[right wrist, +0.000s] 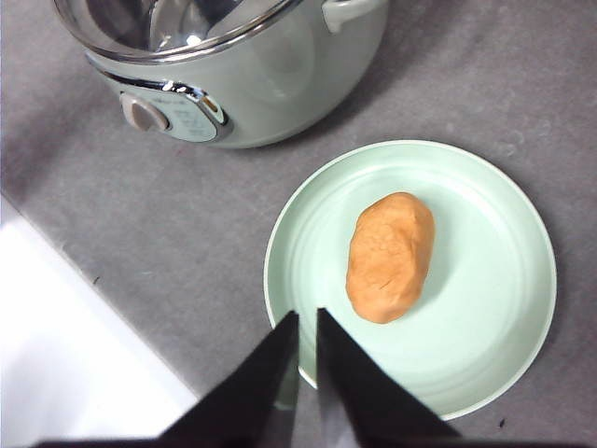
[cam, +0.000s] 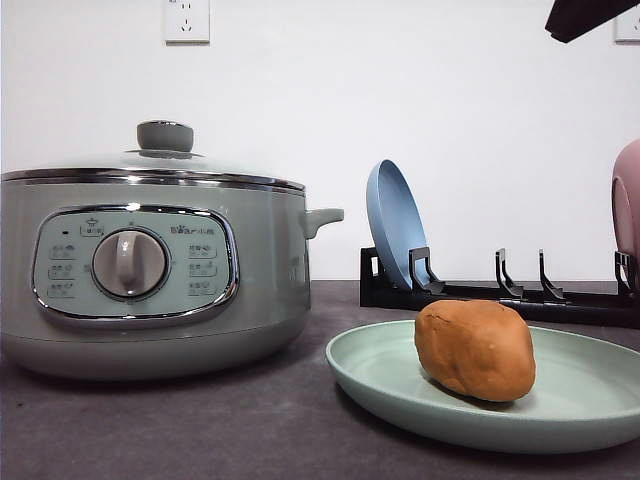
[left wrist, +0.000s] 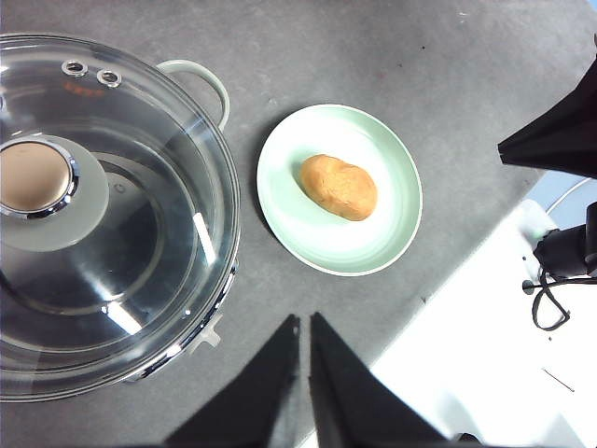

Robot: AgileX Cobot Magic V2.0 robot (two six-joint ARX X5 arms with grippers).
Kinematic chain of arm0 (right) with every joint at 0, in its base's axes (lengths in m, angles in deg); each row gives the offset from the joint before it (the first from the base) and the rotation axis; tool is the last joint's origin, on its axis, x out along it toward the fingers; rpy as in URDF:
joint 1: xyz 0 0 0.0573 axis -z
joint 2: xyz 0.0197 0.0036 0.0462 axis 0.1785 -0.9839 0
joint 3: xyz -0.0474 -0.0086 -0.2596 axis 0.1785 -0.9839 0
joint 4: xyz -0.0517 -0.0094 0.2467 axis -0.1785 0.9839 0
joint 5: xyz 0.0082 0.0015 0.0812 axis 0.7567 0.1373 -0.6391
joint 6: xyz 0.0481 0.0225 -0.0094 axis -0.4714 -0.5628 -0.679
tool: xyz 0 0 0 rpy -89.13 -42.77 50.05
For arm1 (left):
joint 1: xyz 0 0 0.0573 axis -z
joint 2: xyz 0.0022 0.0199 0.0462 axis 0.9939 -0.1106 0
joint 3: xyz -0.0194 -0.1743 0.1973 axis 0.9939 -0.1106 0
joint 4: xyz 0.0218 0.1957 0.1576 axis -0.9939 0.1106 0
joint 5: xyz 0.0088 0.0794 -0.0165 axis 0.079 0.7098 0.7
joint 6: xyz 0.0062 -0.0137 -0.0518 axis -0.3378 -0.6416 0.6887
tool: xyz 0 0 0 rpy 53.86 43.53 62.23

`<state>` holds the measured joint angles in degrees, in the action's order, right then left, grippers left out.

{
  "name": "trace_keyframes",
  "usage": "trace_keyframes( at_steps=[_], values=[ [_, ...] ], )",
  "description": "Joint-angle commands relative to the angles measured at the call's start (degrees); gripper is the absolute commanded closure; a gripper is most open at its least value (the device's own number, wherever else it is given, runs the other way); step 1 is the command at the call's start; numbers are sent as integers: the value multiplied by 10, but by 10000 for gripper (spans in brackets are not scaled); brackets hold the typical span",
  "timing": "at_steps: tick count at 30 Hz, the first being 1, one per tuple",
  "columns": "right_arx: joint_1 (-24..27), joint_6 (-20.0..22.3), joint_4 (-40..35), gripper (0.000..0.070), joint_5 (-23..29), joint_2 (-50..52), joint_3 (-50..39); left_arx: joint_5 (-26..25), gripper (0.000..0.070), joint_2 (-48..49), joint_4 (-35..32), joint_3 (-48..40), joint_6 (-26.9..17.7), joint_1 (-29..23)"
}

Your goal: Transfer potato from steamer to green plate

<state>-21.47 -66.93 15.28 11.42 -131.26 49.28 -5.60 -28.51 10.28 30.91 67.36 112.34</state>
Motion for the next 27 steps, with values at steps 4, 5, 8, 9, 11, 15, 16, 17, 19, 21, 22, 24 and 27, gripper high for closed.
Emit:
trace_keyframes(
  at_steps=[4,5,8,9,11,15,16,17,19,21,22,24,27],
  values=[
    [-3,8,-6,698,1,-2,10,-2,700,-4,3,16,-4,4],
    [-3,8,-6,698,1,-2,10,-2,700,-4,3,16,-4,4],
    [-3,8,-6,698,1,-2,10,-2,700,-4,3,16,-3,4],
    [-3,8,-6,698,1,-2,10,-2,700,-4,3,16,-3,4],
    [-3,8,-6,698,1,-2,10,-1,700,-4,3,16,-4,4],
    [-3,8,-6,698,1,-2,10,-1,700,-4,3,16,-4,4],
    [-3,8,-6,698,1,-2,10,-1,700,-4,3,16,-4,4],
    [-3,8,-6,698,1,-2,10,-2,700,-4,3,16,-4,4],
    [-3,8,-6,698,1,-2,10,-1,700,-4,3,16,-4,4],
    [-3,8,-6,698,1,-2,10,-1,700,-4,2,16,-4,4],
    [-3,8,-6,698,1,-2,10,-1,700,-3,3,16,-5,3],
    [-3,8,-6,698,1,-2,10,3,700,4,2,16,-22,-2],
    [-3,8,-6,698,1,-2,10,4,700,23,-19,16,-44,-13]
  ],
)
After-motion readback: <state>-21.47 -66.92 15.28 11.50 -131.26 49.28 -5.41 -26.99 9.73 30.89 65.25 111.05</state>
